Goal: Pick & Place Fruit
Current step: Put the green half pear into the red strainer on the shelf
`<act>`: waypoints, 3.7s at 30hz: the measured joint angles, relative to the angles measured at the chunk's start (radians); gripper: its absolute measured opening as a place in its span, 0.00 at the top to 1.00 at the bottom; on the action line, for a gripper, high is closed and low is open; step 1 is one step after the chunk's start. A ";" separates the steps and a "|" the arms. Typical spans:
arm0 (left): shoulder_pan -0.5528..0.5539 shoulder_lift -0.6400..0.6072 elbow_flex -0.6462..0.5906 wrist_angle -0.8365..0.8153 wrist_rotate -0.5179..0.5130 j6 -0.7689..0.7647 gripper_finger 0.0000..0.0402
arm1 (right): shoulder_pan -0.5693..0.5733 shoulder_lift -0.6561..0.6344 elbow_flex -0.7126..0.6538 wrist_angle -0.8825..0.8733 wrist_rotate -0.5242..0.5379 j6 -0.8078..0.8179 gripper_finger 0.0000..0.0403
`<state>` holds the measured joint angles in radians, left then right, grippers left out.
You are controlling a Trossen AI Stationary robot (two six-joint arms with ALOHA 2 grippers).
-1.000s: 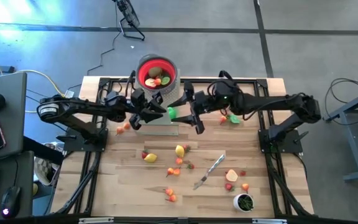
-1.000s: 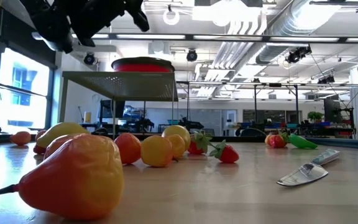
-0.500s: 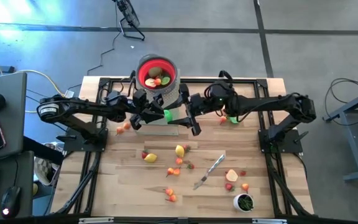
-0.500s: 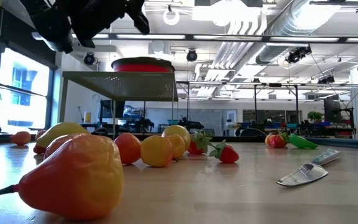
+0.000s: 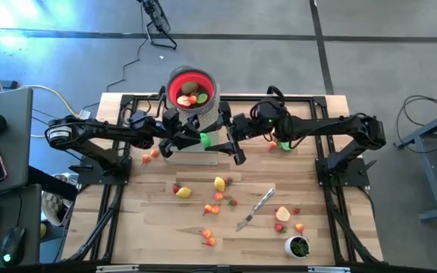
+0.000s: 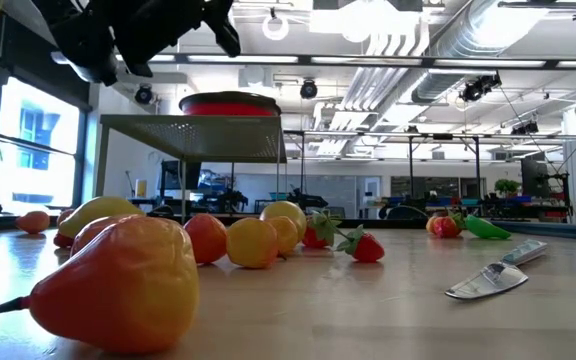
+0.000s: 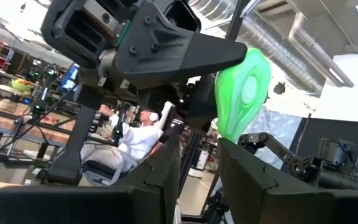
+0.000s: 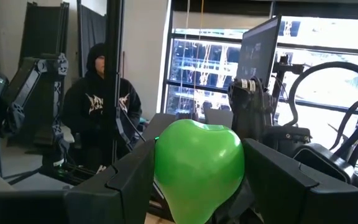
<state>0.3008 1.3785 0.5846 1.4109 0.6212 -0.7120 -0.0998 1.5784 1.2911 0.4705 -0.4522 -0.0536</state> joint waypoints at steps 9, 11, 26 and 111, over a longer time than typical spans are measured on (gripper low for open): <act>0.000 0.000 0.000 -0.003 -0.007 -0.008 0.71 | 0.000 0.000 0.000 -0.010 0.000 -0.001 0.46; 0.000 0.000 0.000 -0.003 -0.007 -0.020 0.67 | 0.000 0.000 0.000 -0.010 0.000 -0.003 0.46; 0.000 0.000 0.093 -0.076 0.123 0.029 0.43 | -0.001 -0.001 0.000 -0.004 0.006 -0.031 0.46; -0.035 0.000 0.094 -0.159 0.046 0.105 0.43 | -0.046 0.048 0.000 -0.027 -0.139 -0.146 0.47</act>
<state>0.2657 1.3781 0.6788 1.2521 0.6671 -0.6067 -0.1459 1.6268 1.2911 0.4435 -0.5914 -0.1998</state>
